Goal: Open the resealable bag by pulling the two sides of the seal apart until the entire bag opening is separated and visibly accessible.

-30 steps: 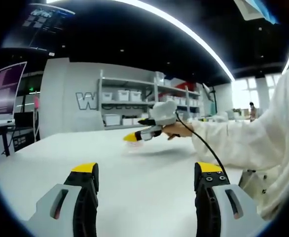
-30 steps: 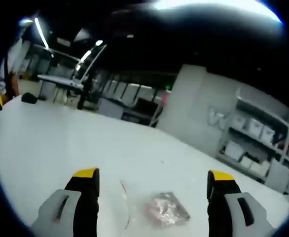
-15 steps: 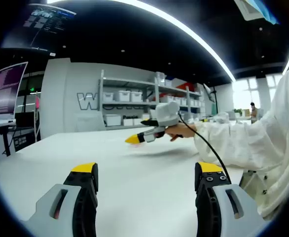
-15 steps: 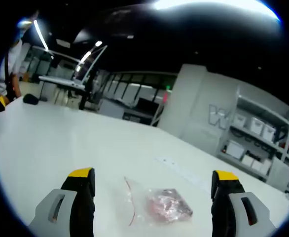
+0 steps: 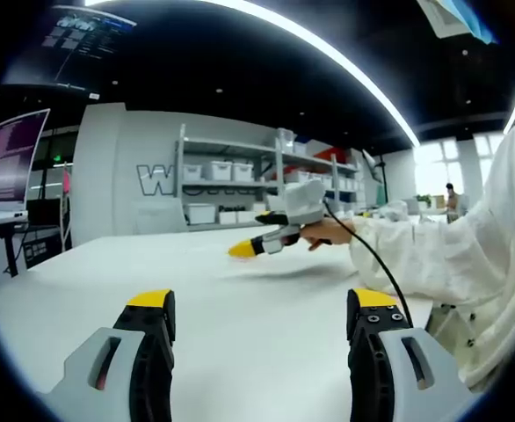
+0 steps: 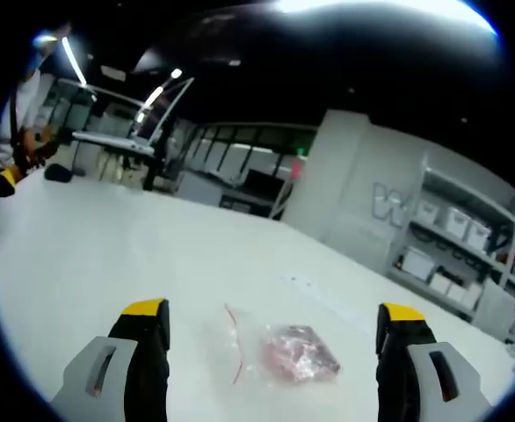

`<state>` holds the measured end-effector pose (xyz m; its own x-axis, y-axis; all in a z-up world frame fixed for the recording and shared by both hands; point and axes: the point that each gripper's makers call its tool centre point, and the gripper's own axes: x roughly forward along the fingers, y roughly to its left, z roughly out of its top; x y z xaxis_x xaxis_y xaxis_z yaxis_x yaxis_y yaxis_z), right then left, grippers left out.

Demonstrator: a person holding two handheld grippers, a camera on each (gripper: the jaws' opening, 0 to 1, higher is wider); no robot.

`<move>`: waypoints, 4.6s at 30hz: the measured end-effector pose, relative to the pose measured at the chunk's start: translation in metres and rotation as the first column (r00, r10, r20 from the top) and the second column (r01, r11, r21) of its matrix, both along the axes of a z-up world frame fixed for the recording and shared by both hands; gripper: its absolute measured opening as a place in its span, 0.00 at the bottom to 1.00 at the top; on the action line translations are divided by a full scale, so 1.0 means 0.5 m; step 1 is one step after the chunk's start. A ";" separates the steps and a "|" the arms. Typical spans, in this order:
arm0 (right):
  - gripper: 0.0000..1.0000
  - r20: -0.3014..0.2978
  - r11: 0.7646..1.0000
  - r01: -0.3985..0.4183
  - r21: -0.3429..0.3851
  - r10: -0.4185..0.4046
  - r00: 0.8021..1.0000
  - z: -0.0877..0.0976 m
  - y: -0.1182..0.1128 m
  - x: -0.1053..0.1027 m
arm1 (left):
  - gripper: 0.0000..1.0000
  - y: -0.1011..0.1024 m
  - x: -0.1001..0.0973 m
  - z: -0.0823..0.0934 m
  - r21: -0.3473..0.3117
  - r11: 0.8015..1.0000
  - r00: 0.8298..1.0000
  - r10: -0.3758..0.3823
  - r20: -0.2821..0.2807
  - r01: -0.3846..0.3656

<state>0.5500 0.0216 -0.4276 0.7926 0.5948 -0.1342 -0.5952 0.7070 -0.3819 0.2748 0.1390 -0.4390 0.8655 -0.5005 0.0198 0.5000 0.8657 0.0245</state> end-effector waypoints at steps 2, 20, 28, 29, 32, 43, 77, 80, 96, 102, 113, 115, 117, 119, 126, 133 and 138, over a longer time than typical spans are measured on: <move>0.98 0.005 1.000 -0.004 0.003 0.004 1.000 0.005 -0.005 -0.001 | 0.80 0.000 0.000 0.000 -0.001 1.000 1.000 0.000 0.000 0.000; 0.92 0.031 1.000 -0.017 -0.022 0.017 0.999 0.011 -0.042 -0.062 | 0.79 -0.007 0.000 -0.005 -0.003 1.000 1.000 -0.005 -0.004 0.005; 0.90 0.043 0.999 -0.028 -0.039 0.030 0.999 0.019 -0.044 -0.084 | 0.79 -0.011 -0.002 -0.001 -0.002 1.000 1.000 -0.011 0.002 0.011; 0.90 0.047 0.999 -0.029 -0.042 0.031 0.998 0.019 -0.045 -0.088 | 0.79 -0.010 -0.002 -0.002 -0.003 1.000 1.000 -0.011 0.002 0.011; 0.89 0.045 0.999 -0.029 -0.039 0.031 0.999 0.018 -0.047 -0.089 | 0.79 -0.010 -0.002 -0.002 -0.002 1.000 1.000 -0.012 0.002 0.012; 0.87 0.042 0.999 -0.018 -0.038 0.020 0.999 0.019 -0.060 -0.097 | 0.79 -0.013 -0.002 0.000 0.001 1.000 1.000 -0.017 0.003 0.017; 0.77 0.052 0.999 0.001 -0.049 0.002 0.999 0.045 -0.109 -0.152 | 0.79 -0.007 0.001 0.000 -0.001 1.000 1.000 -0.014 0.002 0.014; 0.77 0.051 0.999 0.008 -0.049 -0.005 0.999 0.042 -0.116 -0.157 | 0.79 -0.005 0.001 0.001 -0.003 1.000 1.000 -0.013 0.002 0.013; 0.77 0.053 0.998 0.037 -0.054 -0.034 0.998 0.034 -0.149 -0.181 | 0.79 -0.012 -0.001 -0.004 -0.004 1.000 1.000 -0.018 -0.001 0.018; 0.76 0.060 0.998 0.042 -0.039 -0.040 0.997 0.040 -0.158 -0.181 | 0.79 -0.009 -0.002 -0.004 -0.001 1.000 1.000 -0.013 -0.002 0.013; 0.76 0.061 0.998 0.050 -0.045 -0.047 0.997 0.040 -0.170 -0.193 | 0.79 -0.011 -0.003 -0.003 0.001 1.000 1.000 -0.017 -0.001 0.017; 0.76 0.063 0.998 0.050 -0.049 -0.047 0.997 0.041 -0.172 -0.195 | 0.79 -0.011 -0.002 -0.002 0.001 1.000 1.000 -0.017 -0.001 0.017; 0.76 0.066 0.997 0.053 -0.057 -0.049 0.997 0.040 -0.176 -0.196 | 0.79 -0.011 -0.001 -0.002 0.001 1.000 1.000 -0.018 -0.002 0.018; 0.76 0.068 0.997 0.053 -0.061 -0.049 0.996 0.041 -0.178 -0.201 | 0.79 -0.012 -0.001 -0.002 0.001 1.000 1.000 -0.018 -0.001 0.018; 0.76 0.090 0.998 0.046 -0.049 -0.041 0.995 0.048 -0.184 -0.217 | 0.79 -0.009 0.001 -0.004 0.001 1.000 1.000 -0.016 -0.003 0.016; 0.76 0.090 0.997 0.056 -0.056 -0.051 0.995 0.044 -0.193 -0.224 | 0.79 -0.012 0.001 -0.005 0.001 1.000 1.000 -0.021 -0.004 0.021; 0.76 0.097 0.996 0.061 -0.058 -0.055 0.994 0.047 -0.199 -0.233 | 0.79 -0.011 0.002 -0.005 0.000 1.000 1.000 -0.018 -0.004 0.018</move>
